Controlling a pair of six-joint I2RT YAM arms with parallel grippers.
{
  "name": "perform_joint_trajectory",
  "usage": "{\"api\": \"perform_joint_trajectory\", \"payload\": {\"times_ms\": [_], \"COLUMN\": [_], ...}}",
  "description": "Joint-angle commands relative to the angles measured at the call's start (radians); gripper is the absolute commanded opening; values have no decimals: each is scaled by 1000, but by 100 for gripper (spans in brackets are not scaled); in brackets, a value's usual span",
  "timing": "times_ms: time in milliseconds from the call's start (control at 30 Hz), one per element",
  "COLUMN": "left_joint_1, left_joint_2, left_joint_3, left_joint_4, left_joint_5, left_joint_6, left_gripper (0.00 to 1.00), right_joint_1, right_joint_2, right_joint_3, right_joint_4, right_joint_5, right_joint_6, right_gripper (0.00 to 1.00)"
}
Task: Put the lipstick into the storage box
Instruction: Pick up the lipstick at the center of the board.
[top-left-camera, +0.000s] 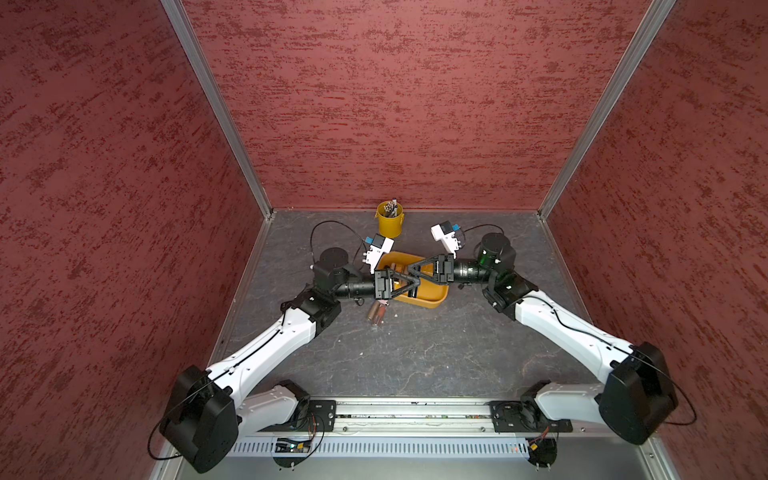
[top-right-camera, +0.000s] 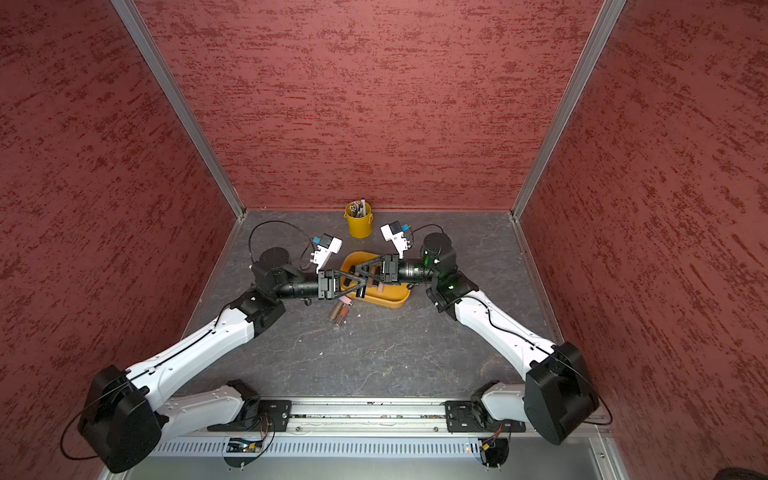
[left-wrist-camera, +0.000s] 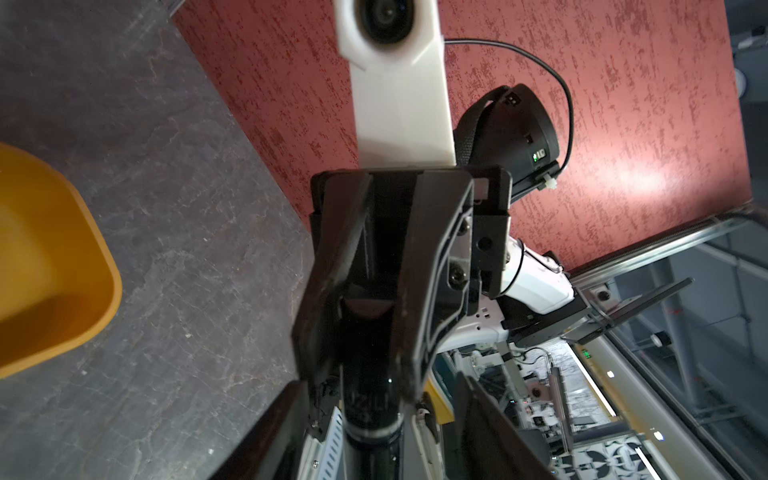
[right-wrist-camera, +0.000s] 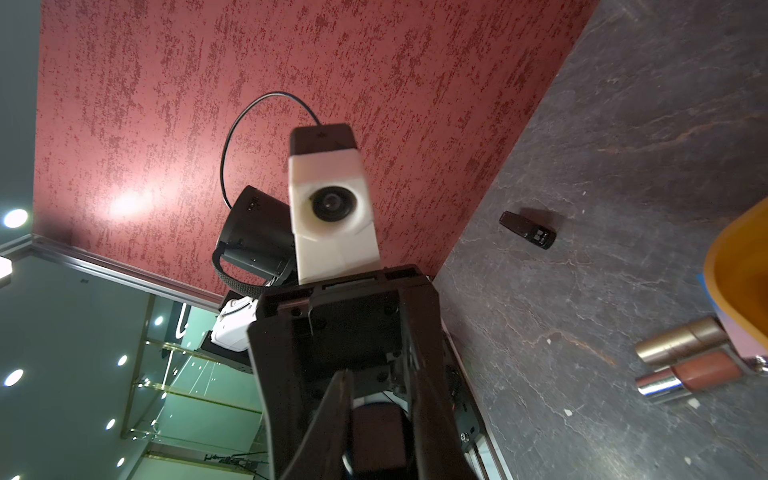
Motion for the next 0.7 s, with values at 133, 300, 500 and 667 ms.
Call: {"api": "perform_joint_trajectory", "payload": {"times_ms": [133,300,500,667], "left_joint_1": [64,80,77,54], "left_joint_2": [-76,-184,-240,-270], "left_joint_3": [1,77,82,1], "left_joint_4": [-104,-568,-882,-902], "left_joint_5": [-32,-380,-697,-777], "left_joint_6": [46,267,365,367], "left_gripper": [100,100,99,99], "right_joint_1": [-4,-4,-6,-6], "right_joint_2": [-21,19,106,210], "right_joint_3": [78,171,272,349], "right_joint_4": [-262,-568,-798,-893], "right_joint_5": [84,264,484,632], "right_joint_6": [-179,-342,-468,-523], "right_gripper": [10,10,11,12]}}
